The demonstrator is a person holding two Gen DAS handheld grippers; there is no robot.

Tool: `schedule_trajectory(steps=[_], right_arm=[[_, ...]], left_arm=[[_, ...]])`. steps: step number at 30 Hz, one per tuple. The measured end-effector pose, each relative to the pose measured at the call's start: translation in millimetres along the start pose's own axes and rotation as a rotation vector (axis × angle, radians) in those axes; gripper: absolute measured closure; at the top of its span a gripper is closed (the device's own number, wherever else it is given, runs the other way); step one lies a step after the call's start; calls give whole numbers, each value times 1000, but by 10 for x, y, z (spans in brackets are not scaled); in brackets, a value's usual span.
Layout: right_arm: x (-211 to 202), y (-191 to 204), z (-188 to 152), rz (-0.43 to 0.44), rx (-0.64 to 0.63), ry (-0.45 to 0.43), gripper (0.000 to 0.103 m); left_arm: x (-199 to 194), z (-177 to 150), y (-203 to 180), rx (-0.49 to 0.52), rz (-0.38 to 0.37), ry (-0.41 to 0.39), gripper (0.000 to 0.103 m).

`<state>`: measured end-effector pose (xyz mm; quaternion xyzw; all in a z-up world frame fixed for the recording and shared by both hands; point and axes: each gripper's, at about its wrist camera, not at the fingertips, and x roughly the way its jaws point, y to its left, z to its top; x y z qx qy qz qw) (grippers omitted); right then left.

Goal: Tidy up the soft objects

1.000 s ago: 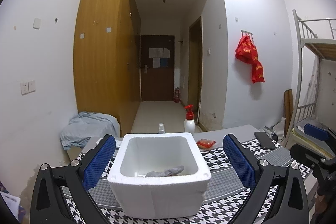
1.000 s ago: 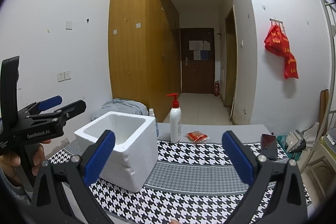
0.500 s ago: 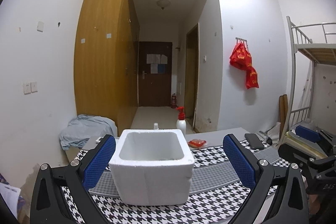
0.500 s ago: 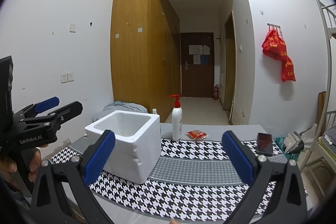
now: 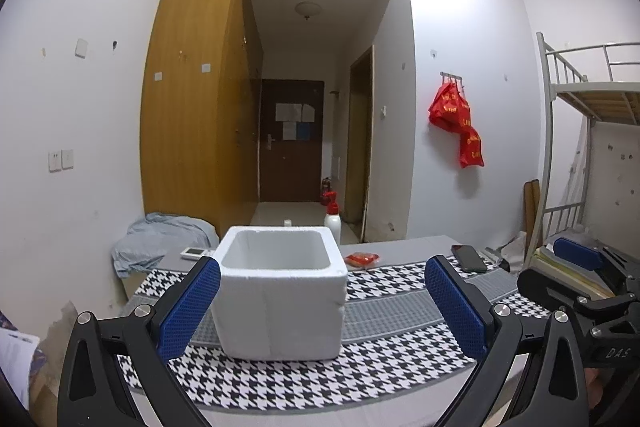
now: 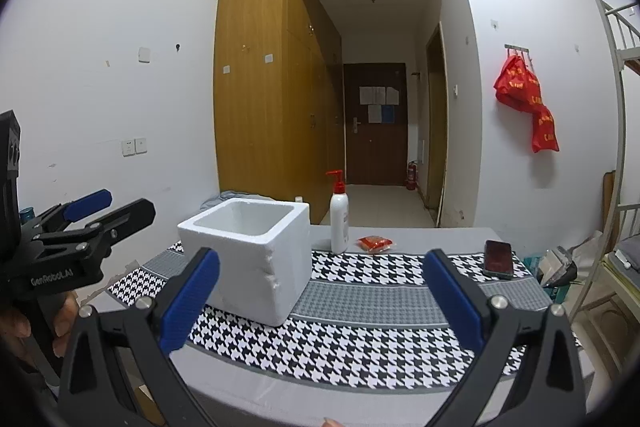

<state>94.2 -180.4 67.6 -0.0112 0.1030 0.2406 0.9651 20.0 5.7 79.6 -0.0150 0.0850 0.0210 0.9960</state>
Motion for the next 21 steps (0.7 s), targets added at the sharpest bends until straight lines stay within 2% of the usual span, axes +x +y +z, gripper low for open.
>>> schedule_trajectory(steps=[21], right_arm=[[-232, 110, -308, -1, -6, 6, 0]], left_arm=[[-171, -406, 2, -11, 2, 30, 1]])
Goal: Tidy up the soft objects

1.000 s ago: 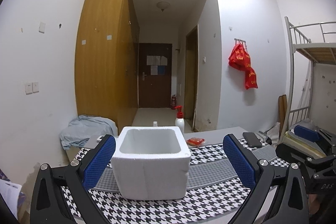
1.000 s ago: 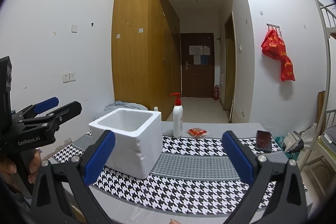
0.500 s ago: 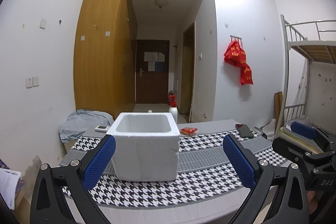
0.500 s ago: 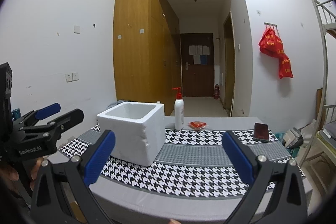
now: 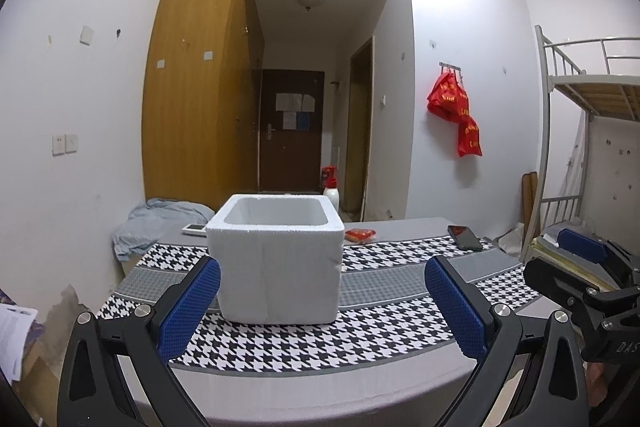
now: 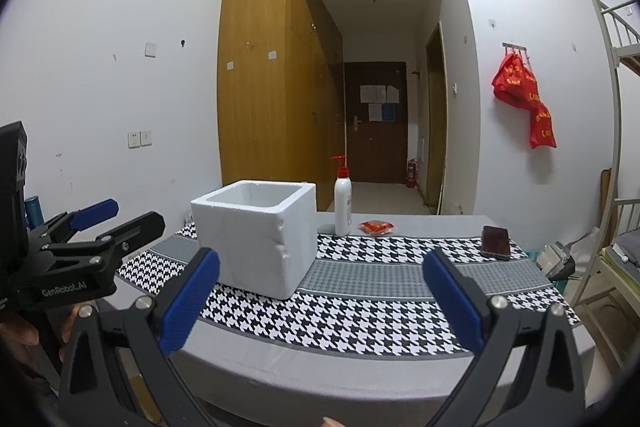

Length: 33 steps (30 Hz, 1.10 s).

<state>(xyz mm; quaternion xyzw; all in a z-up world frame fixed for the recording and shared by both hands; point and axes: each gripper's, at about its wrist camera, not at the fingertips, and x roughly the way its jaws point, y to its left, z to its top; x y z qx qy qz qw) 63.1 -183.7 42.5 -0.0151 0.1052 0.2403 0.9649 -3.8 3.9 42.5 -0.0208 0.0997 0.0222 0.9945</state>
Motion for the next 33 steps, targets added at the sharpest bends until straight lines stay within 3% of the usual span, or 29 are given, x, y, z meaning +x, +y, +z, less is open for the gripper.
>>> schedule_trajectory(steps=[19, 33], right_arm=[[82, 41, -275, -4, 10, 32, 0], [80, 30, -291, -15, 12, 40, 0]], left_arm=[[29, -244, 58, -15, 55, 28, 1], [43, -255, 65, -5, 40, 42, 1]])
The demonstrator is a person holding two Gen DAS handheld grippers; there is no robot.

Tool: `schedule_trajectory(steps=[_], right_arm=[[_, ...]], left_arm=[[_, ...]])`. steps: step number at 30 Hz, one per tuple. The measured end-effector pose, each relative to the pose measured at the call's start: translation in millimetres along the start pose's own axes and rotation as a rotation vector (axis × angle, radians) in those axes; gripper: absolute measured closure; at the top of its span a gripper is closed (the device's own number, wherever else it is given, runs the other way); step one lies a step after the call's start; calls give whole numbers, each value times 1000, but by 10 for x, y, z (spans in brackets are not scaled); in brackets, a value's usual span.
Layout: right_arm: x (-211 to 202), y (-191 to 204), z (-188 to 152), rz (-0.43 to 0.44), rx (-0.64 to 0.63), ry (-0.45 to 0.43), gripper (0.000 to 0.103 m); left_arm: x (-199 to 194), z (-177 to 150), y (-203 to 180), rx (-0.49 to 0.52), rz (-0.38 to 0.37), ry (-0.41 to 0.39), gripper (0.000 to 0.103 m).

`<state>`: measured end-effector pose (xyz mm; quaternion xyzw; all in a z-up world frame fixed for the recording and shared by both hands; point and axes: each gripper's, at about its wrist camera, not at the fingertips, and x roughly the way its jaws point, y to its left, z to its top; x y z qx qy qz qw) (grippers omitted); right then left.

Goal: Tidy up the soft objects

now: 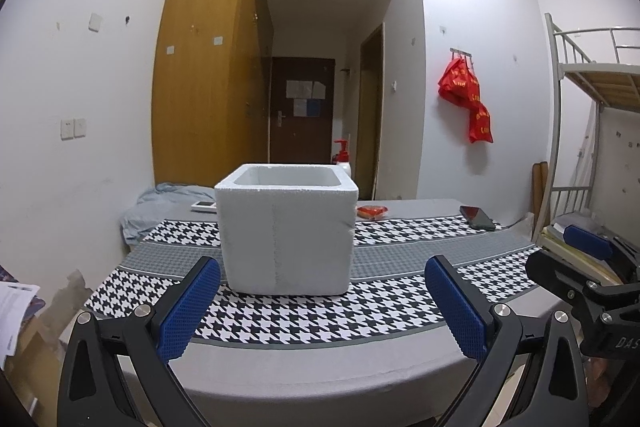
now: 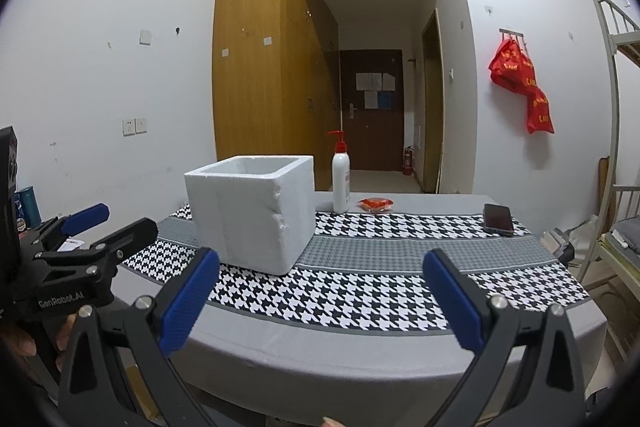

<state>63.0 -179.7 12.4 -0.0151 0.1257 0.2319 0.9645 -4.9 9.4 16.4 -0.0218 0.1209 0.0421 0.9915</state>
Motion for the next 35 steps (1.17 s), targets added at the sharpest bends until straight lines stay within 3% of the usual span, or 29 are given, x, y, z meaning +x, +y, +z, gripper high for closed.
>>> schedule_trajectory(steps=[18, 25, 35], right_arm=[[3, -28, -10, -6, 6, 8, 0], [-56, -40, 0, 2, 13, -17, 0], [-48, -36, 2, -4, 7, -24, 0]], left_arm=[[15, 6, -37, 16, 7, -2, 1], [-65, 18, -26, 9, 15, -52, 1], [-52, 23, -56, 22, 15, -54, 1]])
